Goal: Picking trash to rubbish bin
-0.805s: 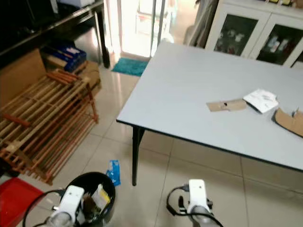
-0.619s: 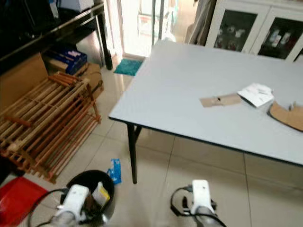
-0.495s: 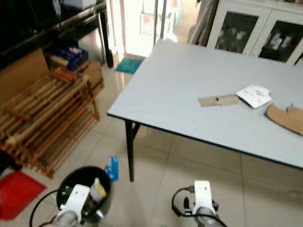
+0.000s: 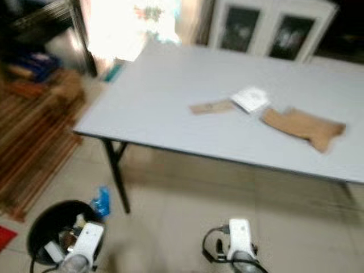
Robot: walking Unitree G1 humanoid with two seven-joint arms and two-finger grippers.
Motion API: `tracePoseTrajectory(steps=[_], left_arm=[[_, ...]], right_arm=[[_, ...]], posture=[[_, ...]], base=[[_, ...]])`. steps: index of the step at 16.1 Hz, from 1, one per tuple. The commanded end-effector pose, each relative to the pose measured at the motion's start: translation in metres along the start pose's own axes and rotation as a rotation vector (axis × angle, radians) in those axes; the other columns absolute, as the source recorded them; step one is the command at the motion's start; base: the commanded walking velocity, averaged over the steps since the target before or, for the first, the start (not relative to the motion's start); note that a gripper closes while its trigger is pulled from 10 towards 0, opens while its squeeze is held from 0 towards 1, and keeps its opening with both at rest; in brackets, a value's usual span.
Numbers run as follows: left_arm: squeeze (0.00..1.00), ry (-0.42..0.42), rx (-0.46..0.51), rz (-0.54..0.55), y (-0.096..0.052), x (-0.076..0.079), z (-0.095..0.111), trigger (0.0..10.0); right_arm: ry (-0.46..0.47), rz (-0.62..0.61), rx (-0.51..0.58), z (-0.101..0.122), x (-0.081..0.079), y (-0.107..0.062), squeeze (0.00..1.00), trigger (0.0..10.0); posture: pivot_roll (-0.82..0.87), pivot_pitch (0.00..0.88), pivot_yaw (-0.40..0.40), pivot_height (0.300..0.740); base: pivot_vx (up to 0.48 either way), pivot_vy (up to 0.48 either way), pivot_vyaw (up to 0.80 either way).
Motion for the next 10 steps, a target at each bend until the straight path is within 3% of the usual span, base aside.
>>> tracePoseTrajectory(steps=[1,10], left_arm=[[0.00,0.006,0.006,-0.010,-0.0003,0.0061,0.0021,10.0],[0.00,0.008,0.011,-0.010,-0.0001,0.0058,0.0039,10.0]], right_arm=[[0.001,-0.019,0.021,0.0061,0.0071,0.0008,0.00,10.0],[0.001,-0.014,0.021,0.0060,0.0061,0.0008,0.00,10.0]], posture=[[0.01,0.069,-0.054,0.740],[0.01,0.069,-0.053,0.740]], base=[[0.000,-0.292,0.00],[0.000,-0.298,0.00]])
Point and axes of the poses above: a point about 5 cm out from each wrist's last joint towards the gripper, its own y axis pointing out of the wrist towards the gripper, its own z axis along the axis of the wrist's last joint, x = y × z, the point moved 3 cm from there along y, pointing out of the wrist towards the gripper, and after that the axes turned 2 degrees about -y, right-handed, at the moved point
